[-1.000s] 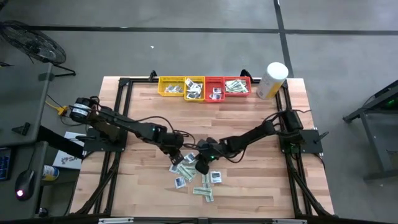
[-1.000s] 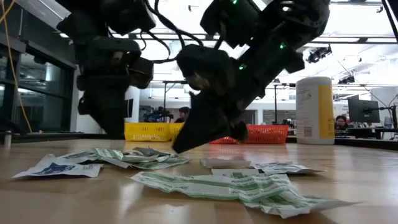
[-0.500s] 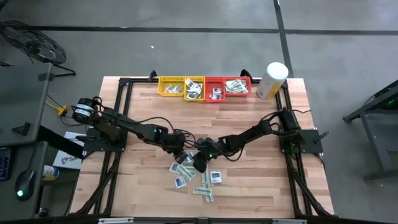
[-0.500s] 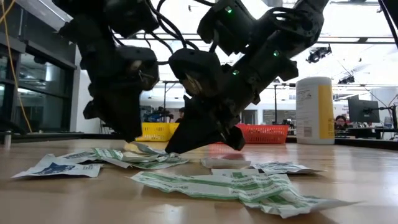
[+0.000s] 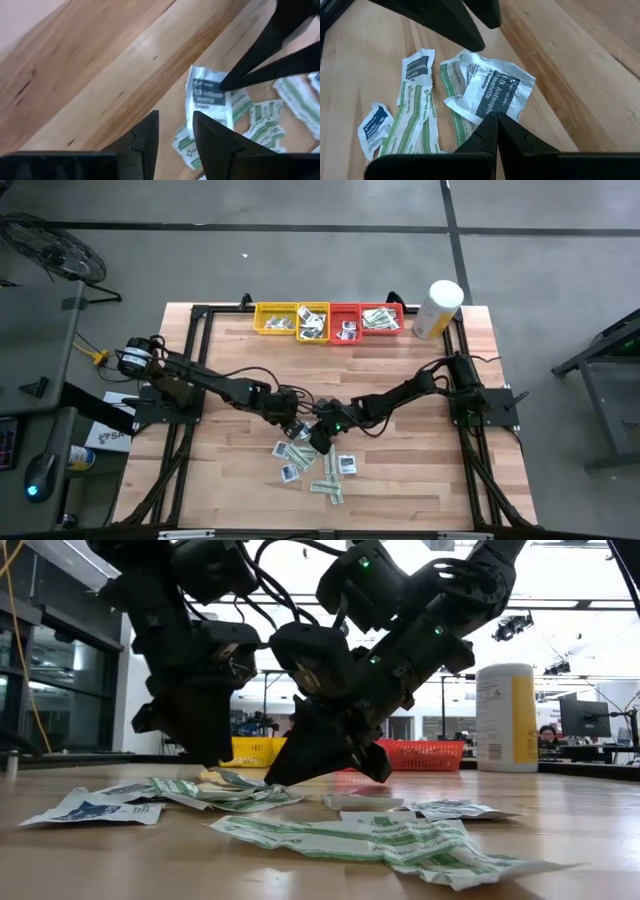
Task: Pick & Place First Aid Supplies
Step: Put the gray packet into the right yellow bin
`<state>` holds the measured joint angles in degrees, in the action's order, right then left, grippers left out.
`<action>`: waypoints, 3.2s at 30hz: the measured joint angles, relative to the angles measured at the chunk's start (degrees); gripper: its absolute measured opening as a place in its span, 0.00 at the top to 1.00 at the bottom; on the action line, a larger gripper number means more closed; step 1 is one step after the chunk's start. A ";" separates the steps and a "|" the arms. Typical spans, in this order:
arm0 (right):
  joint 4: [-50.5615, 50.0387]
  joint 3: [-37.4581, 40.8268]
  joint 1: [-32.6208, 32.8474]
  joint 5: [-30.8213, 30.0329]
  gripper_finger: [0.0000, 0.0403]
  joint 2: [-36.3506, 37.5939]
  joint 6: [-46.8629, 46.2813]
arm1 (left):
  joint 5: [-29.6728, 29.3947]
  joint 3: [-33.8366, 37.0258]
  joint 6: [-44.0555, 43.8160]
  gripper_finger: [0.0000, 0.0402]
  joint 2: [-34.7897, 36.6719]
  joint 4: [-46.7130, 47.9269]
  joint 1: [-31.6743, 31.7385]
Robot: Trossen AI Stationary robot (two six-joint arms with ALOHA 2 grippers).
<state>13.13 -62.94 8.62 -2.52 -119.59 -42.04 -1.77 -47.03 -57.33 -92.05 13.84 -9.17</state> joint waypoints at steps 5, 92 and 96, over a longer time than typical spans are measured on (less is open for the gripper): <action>0.04 0.00 -0.04 -0.17 1.00 -0.01 0.00 | 4.19 0.00 1.53 0.70 0.00 -1.51 2.51; -38.91 0.11 -22.06 1.84 1.00 28.94 29.19 | -0.98 -9.30 12.67 1.00 7.20 -8.30 43.63; -38.97 0.11 -24.55 2.36 0.99 28.94 31.00 | -1.79 -16.52 14.84 1.00 1.59 -2.63 43.73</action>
<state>-25.84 -62.83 -15.93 -0.17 -90.65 -11.04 -3.56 -63.55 -42.49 -90.47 11.21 34.56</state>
